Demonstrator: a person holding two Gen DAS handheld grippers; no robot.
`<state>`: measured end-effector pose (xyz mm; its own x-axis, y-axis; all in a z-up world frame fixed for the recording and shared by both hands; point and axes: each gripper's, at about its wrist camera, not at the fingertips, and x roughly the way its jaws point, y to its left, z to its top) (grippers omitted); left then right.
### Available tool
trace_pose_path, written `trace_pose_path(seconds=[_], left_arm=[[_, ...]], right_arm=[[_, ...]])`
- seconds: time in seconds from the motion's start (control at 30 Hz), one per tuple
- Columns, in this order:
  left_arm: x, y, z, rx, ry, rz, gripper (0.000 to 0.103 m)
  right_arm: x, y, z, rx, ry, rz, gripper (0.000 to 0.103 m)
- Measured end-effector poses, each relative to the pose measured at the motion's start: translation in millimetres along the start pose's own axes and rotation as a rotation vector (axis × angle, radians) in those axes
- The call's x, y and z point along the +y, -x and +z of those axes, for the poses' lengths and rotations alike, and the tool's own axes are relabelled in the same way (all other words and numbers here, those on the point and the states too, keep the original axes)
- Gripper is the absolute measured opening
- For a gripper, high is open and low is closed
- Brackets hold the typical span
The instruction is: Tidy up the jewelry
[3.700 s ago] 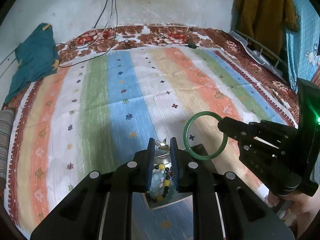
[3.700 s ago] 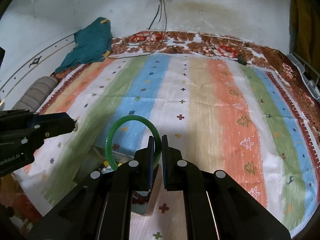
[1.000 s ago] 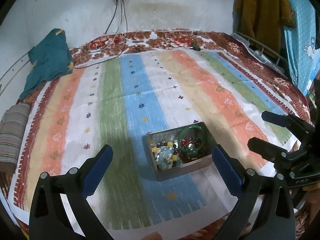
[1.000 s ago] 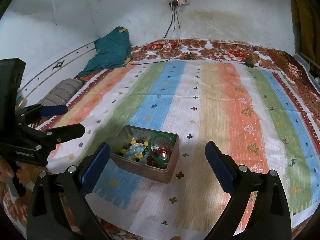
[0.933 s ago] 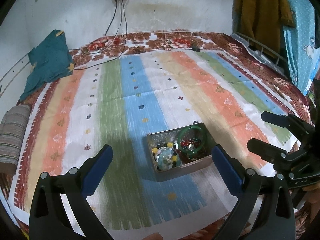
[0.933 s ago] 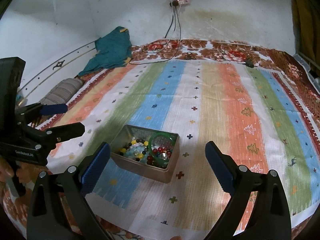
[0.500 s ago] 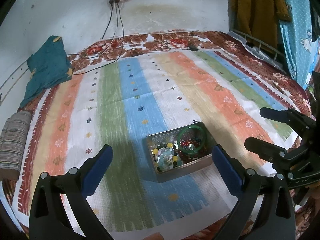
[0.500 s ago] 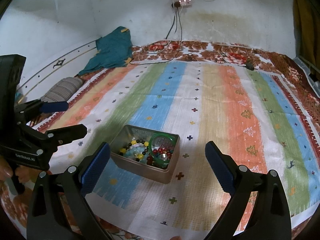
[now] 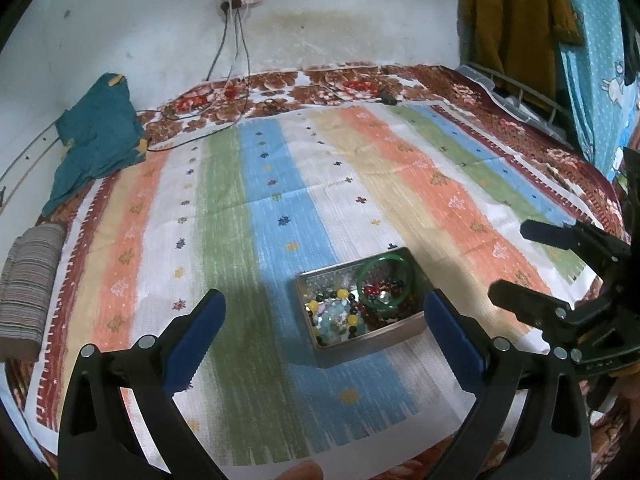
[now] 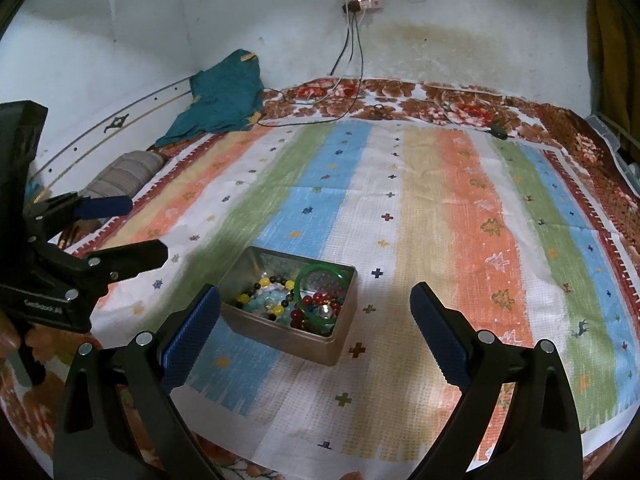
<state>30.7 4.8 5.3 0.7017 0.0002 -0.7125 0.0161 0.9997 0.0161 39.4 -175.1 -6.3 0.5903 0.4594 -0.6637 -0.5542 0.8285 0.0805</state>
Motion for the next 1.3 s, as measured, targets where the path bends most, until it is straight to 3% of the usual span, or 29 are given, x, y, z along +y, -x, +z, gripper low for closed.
trace_pose_path(seconds=[0.2, 0.4, 1.3], left_arm=[[12.5, 0.6, 2.3, -0.002, 0.064, -0.037, 0.097], [9.3, 0.2, -0.3, -0.004, 0.054, -0.058, 0.097], [-0.4, -1.5, -2.0, 0.006, 0.016, -0.031, 0.097]], right_arm=[[-1.7, 0.2, -1.0, -0.004, -0.003, 0.002, 0.096], [-2.8, -0.1, -1.2, -0.005, -0.004, 0.002, 0.096], [-4.0, -1.3, -2.2, -0.005, -0.015, 0.001, 0.096]])
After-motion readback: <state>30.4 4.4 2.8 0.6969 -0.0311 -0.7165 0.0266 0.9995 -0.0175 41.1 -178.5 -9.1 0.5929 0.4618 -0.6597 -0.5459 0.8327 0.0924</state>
